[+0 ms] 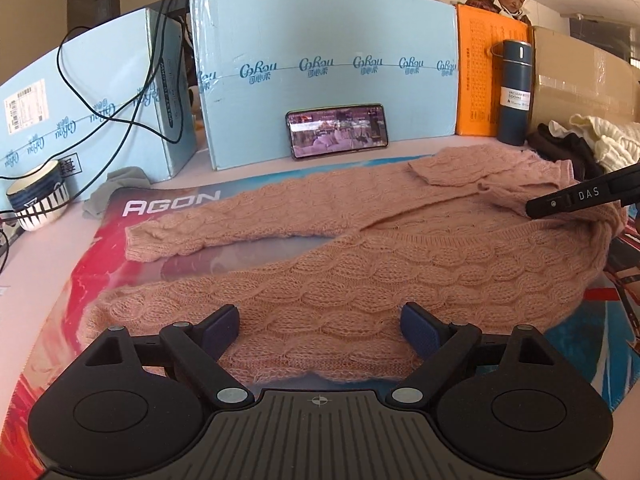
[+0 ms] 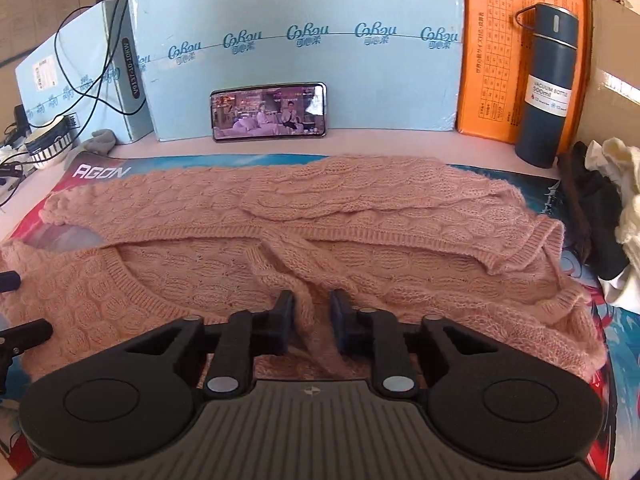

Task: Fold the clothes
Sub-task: 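Release the sweater and hold both tools above the spread sweater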

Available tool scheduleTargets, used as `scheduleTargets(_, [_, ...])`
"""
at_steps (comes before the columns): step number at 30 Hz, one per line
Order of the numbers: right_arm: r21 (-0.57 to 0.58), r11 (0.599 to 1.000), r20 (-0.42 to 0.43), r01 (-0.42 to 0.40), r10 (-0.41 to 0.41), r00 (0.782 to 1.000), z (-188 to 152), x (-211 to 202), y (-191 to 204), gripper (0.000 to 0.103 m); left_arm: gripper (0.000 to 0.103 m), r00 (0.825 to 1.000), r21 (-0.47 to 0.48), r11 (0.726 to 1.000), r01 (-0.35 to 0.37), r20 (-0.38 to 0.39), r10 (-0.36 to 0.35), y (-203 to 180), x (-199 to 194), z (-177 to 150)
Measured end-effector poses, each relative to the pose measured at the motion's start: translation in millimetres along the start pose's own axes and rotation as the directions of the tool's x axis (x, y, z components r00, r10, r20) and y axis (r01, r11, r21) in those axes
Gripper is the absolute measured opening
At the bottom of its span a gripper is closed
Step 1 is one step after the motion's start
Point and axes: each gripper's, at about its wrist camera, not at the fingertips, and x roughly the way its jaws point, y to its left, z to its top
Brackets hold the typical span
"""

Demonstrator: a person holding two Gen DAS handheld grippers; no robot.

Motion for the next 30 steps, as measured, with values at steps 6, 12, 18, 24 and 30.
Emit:
scheduleTargets(6, [0.095, 0.978, 0.182, -0.187, 0.167, 0.969, 0, -36, -17, 0.007, 0.091, 1.000, -0.043, 0.999, 0.002, 0.007, -0.002, 5, -2, -2])
scheduleTargets(12, [-0.116, 0.939, 0.184, -0.325, 0.342, 0.922, -12, -62, 25, 0.007, 0.091, 1.000, -0.053, 0.999, -0.005, 0.008, 0.006, 4, -2, -1])
scheduleTargets(18, [-0.184, 0.956, 0.076, -0.229, 0.246, 0.966, -32, -47, 42, 0.039, 0.091, 1.000, -0.047, 0.999, -0.012, 0.020, 0.013, 3, -6, 0])
scheduleTargets(24, [-0.134, 0.969, 0.203, -0.207, 0.231, 0.951, -24, -72, 14, 0.073, 0.091, 0.998, -0.046, 0.999, -0.010, 0.064, 0.013, -1, -10, 4])
scheduleTargets(30, [-0.014, 0.986, 0.244, -0.169, 0.167, 0.955, 6, -63, -20, 0.075, 0.091, 0.977, -0.051, 0.991, 0.120, 0.186, -0.108, -14, -27, 21])
